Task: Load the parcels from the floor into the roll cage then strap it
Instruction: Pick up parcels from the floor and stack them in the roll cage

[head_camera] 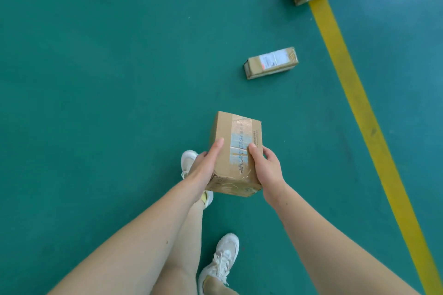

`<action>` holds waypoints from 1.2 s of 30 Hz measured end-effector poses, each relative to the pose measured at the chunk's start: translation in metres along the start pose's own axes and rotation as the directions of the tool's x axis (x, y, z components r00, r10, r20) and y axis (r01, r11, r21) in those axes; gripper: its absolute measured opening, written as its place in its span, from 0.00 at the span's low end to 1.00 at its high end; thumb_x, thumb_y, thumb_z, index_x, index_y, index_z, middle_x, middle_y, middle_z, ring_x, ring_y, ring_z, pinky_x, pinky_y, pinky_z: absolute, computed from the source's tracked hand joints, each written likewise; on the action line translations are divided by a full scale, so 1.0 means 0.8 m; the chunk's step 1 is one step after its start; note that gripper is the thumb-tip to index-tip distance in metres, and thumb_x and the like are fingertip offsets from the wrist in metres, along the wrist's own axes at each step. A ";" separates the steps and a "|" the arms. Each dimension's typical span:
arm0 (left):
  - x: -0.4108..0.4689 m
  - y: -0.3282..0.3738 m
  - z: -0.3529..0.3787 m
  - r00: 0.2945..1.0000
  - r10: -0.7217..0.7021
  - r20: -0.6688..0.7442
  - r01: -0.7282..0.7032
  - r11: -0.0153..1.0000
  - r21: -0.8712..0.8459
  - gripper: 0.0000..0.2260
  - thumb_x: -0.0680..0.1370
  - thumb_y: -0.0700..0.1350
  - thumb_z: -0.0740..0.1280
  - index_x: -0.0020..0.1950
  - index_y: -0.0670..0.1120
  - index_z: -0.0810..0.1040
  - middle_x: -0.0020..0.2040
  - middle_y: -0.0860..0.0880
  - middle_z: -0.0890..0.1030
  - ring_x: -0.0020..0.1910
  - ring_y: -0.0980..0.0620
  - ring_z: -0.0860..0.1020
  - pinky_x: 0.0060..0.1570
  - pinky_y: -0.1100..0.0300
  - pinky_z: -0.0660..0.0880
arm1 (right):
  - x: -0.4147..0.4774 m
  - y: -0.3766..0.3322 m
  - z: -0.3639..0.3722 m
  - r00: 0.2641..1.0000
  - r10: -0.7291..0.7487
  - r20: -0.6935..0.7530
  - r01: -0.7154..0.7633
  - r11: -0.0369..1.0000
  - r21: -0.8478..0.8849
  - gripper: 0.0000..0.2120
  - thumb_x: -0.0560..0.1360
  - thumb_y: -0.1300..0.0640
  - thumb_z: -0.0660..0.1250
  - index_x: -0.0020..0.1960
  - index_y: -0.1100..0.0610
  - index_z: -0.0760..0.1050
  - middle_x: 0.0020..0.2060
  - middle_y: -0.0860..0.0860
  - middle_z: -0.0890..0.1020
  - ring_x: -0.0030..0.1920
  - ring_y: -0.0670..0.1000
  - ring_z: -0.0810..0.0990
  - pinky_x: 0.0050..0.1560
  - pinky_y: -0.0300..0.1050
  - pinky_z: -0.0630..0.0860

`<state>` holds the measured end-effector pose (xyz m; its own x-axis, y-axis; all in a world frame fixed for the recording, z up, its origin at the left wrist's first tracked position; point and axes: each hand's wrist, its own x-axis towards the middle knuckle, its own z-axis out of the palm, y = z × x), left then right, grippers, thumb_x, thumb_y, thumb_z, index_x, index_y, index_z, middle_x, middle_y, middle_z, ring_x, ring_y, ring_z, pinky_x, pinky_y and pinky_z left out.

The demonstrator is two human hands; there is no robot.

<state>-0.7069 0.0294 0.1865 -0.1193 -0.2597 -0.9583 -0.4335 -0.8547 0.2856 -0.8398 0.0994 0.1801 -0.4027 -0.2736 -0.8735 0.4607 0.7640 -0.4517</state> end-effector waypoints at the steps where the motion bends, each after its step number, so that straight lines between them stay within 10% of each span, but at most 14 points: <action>1: 0.007 0.022 -0.002 1.000 -0.002 0.030 0.001 1.000 0.019 0.32 0.68 0.74 0.64 0.61 0.53 0.78 0.53 0.52 0.84 0.52 0.51 0.82 0.53 0.52 0.78 | 0.010 -0.020 0.004 1.000 0.003 -0.012 -0.003 1.000 0.009 0.20 0.79 0.46 0.66 0.68 0.53 0.73 0.56 0.50 0.83 0.53 0.50 0.84 0.49 0.45 0.80; 5: 0.039 0.125 -0.009 0.997 0.017 0.071 -0.024 0.996 0.092 0.27 0.73 0.66 0.66 0.66 0.52 0.74 0.55 0.51 0.83 0.51 0.52 0.82 0.42 0.57 0.77 | 0.055 -0.106 0.020 0.998 -0.040 -0.042 0.040 0.999 0.008 0.16 0.81 0.50 0.64 0.65 0.55 0.76 0.54 0.50 0.84 0.50 0.49 0.84 0.45 0.41 0.79; 12: 0.074 0.273 -0.001 0.994 -0.032 0.101 0.009 0.975 0.220 0.24 0.74 0.66 0.65 0.68 0.63 0.66 0.61 0.55 0.77 0.58 0.47 0.76 0.63 0.39 0.68 | 0.116 -0.236 0.037 0.996 -0.074 -0.047 0.077 0.995 0.069 0.13 0.80 0.56 0.62 0.62 0.55 0.78 0.50 0.51 0.85 0.45 0.50 0.83 0.50 0.48 0.80; 19: 0.114 0.403 0.039 0.993 -0.036 0.113 0.015 0.983 0.186 0.20 0.75 0.59 0.69 0.65 0.60 0.69 0.56 0.54 0.80 0.52 0.50 0.80 0.47 0.50 0.81 | 0.195 -0.354 0.024 0.999 -0.031 -0.027 0.034 0.990 0.139 0.11 0.80 0.58 0.62 0.60 0.54 0.79 0.51 0.52 0.85 0.47 0.51 0.84 0.46 0.45 0.80; 25: 0.193 0.528 0.085 0.999 0.034 0.024 -0.038 0.976 0.214 0.38 0.72 0.57 0.72 0.76 0.61 0.55 0.60 0.54 0.76 0.54 0.49 0.79 0.59 0.44 0.77 | 0.296 -0.457 0.019 0.999 0.028 -0.037 -0.022 0.987 0.159 0.07 0.77 0.56 0.61 0.49 0.53 0.78 0.45 0.50 0.82 0.43 0.53 0.78 0.48 0.49 0.75; 30: 0.257 0.584 0.119 0.991 0.117 -0.058 -0.084 0.910 0.405 0.54 0.59 0.63 0.74 0.78 0.60 0.48 0.72 0.49 0.65 0.63 0.46 0.73 0.62 0.47 0.73 | 0.357 -0.482 0.011 0.984 0.157 -0.080 -0.143 0.977 0.161 0.26 0.75 0.49 0.63 0.72 0.52 0.70 0.66 0.49 0.77 0.63 0.51 0.76 0.63 0.50 0.73; 36: 0.375 0.604 0.145 0.979 0.171 -0.106 -0.072 0.791 0.607 0.51 0.68 0.55 0.76 0.79 0.56 0.44 0.74 0.48 0.58 0.68 0.44 0.68 0.67 0.48 0.67 | 0.456 -0.450 0.002 0.953 0.279 -0.122 -0.250 0.945 0.212 0.29 0.80 0.54 0.62 0.79 0.50 0.58 0.76 0.50 0.63 0.72 0.55 0.67 0.60 0.48 0.65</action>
<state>-1.0554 -0.4094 0.0359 -0.0961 -0.4487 -0.8885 -0.8769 -0.3843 0.2889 -1.1510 -0.2764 0.0233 -0.3515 0.0238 -0.9359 0.7032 0.6666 -0.2472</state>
